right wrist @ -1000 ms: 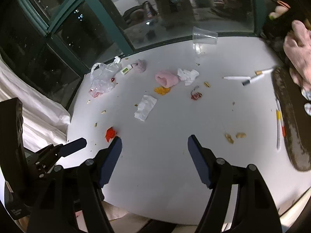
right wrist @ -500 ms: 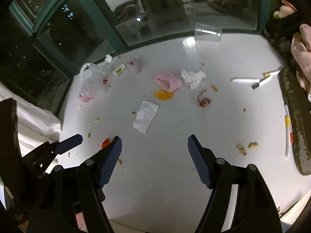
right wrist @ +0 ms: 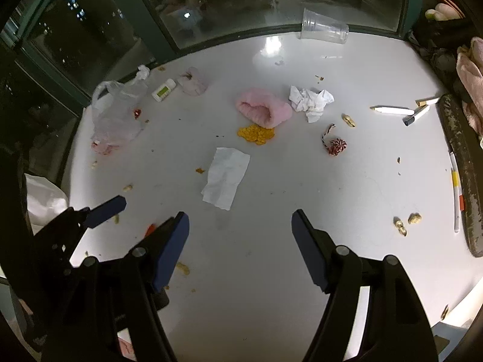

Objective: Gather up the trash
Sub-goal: 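Move both open tools back over the table toward the pink fuzzy item, then grasp the pink fuzzy item with the left tool while the right tool grasps the white tissue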

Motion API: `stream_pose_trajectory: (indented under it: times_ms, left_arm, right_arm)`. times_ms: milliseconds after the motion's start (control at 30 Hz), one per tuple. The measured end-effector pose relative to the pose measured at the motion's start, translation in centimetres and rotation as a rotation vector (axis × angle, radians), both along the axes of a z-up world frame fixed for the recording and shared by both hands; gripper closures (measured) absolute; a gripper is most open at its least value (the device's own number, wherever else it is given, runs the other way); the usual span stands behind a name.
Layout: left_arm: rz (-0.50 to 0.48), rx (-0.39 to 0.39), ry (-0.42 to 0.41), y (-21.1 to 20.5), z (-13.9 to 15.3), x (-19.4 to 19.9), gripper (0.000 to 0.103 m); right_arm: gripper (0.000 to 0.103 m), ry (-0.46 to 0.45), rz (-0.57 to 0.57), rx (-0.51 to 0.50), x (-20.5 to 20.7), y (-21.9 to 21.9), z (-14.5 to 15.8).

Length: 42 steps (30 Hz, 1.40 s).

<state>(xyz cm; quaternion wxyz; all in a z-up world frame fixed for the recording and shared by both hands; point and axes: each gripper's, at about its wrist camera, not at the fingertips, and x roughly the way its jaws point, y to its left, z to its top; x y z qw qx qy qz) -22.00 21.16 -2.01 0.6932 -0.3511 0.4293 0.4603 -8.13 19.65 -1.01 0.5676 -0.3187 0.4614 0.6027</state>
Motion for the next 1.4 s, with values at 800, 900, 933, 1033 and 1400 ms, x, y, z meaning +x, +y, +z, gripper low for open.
stream_pose_trajectory:
  times_ms: [800,900,933,1033,1400]
  left_arm:
    - [0.094,-0.040,0.016,15.7,-6.1,6.2,0.025]
    - [0.074,-0.053,0.022,17.3,-7.2,6.9,0.025]
    - [0.070,-0.056,0.021,17.7,-7.5,7.2,0.025]
    - [0.060,-0.072,0.013,19.0,-8.5,7.9,0.025]
    - [0.039,-0.110,-0.008,20.9,-11.7,9.3,0.025]
  right_arm:
    - [0.035,0.040,-0.014,0.007,9.0,14.9,-4.8]
    - [0.035,0.072,-0.039,-0.008,10.0,16.2,-6.1]
    - [0.035,0.075,-0.047,-0.014,10.2,16.5,-6.4]
    - [0.035,0.079,-0.082,-0.032,11.0,17.7,-7.6]
    - [0.035,0.060,-0.098,-0.069,11.9,20.1,-10.8]
